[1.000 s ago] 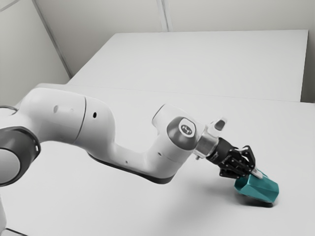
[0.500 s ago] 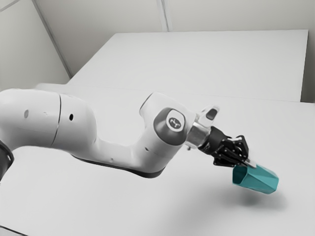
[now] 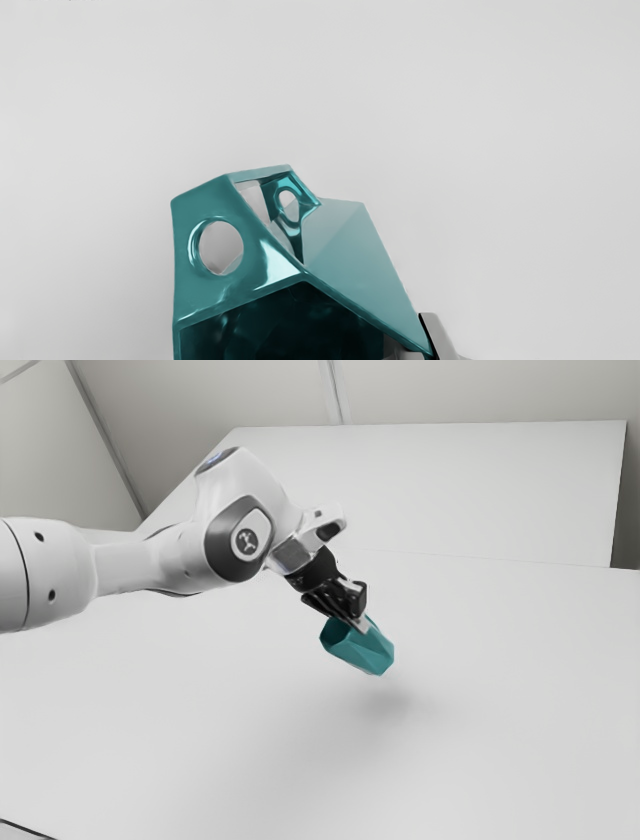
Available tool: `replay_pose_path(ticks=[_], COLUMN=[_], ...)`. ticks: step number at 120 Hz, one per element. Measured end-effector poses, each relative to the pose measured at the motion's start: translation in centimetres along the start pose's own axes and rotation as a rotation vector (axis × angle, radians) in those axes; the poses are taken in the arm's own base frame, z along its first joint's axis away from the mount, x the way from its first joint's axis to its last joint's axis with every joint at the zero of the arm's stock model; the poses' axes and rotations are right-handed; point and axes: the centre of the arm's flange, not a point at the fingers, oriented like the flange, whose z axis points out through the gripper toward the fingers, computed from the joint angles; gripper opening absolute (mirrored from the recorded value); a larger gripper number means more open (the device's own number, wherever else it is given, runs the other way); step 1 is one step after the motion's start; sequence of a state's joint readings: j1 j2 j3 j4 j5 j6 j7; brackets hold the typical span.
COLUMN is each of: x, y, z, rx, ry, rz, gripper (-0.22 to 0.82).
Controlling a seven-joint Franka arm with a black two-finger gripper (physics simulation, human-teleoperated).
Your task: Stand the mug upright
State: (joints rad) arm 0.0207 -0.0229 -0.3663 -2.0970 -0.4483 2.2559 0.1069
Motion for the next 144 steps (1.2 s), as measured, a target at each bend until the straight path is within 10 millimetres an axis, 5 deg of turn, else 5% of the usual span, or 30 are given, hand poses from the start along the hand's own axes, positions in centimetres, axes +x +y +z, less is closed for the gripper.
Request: replay_pose_path(ticks=[24,48,82,100,117,144], x=[0.4,0.2,-1.3,-1.3,-1.2,-1.1], y=[-6.5,-10.1,-14.7,-14.0,-14.0,-14.1], z=[-3.2,-3.9,0.3,3.0,3.4,3.5], rx=[0.179,0.298,0.357,0.353,0.364,0.366], ry=[-0.086,-0.147,-0.259,-0.297,-0.298,-0.295], rz=[0.011,0.031,0.033,0.070,0.088,0.090], gripper=[-0.18,-0.18,-0.18,-0.18,-0.18,0.26])
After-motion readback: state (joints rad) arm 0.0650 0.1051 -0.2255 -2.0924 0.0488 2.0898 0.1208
